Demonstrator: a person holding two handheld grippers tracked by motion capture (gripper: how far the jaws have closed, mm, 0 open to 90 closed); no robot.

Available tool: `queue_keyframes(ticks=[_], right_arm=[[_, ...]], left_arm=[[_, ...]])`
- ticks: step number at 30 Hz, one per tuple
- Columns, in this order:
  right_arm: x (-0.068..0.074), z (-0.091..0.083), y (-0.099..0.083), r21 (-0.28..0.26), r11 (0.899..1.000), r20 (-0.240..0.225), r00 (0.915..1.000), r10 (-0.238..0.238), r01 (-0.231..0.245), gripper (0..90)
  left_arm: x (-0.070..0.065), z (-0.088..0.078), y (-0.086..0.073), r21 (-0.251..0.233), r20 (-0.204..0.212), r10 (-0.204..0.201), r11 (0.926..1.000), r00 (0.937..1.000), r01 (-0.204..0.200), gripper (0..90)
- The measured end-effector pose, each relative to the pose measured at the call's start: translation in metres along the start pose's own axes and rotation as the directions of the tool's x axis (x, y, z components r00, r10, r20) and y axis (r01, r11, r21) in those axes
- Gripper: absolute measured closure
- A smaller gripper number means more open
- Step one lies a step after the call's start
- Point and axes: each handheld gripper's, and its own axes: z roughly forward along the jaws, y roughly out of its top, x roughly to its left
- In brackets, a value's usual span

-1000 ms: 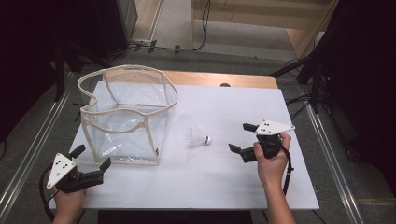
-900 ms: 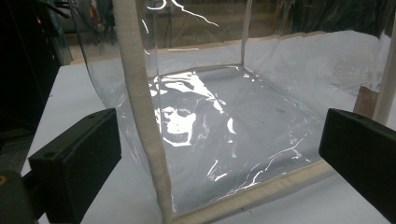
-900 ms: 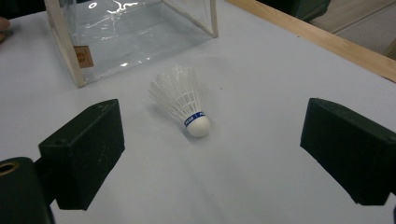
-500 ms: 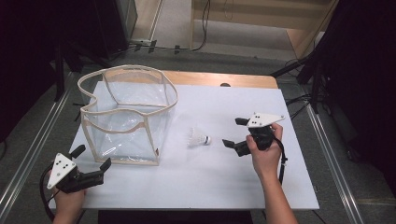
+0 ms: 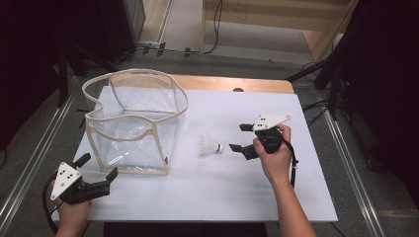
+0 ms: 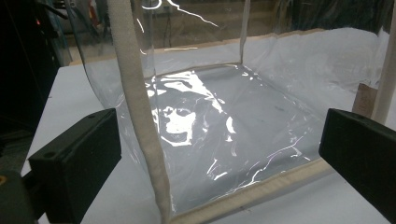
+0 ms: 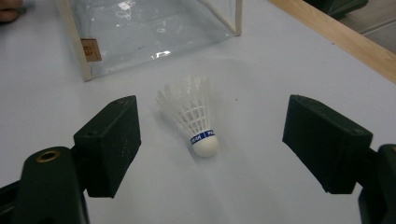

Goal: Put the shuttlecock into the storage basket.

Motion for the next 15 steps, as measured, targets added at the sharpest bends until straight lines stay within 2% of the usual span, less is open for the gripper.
queue_keyframes(ticks=[6,9,12,15], right_arm=[[-0.001,0.007,0.007,0.031,1.000,-0.028,0.9996,-0.007,0.008,17.9],[-0.001,0.013,0.009,0.059,0.998,-0.004,0.9994,-0.035,0.036,25.6],[-0.001,0.019,0.011,0.096,0.995,-0.045,0.9983,-0.038,0.042,25.8],[-0.002,0.022,0.013,0.106,0.993,-0.055,0.9972,-0.051,0.057,25.8]], left_arm=[[0.000,0.000,0.000,0.003,-0.001,0.004,1.0000,1.0000,-0.004,0.0],[0.000,0.000,0.000,0.003,-0.001,0.005,1.0000,1.0000,-0.005,0.0],[0.000,0.000,0.000,0.003,-0.001,0.005,1.0000,1.0000,-0.005,0.0],[0.000,0.000,0.000,0.004,0.000,0.006,1.0000,1.0000,-0.006,0.0]])
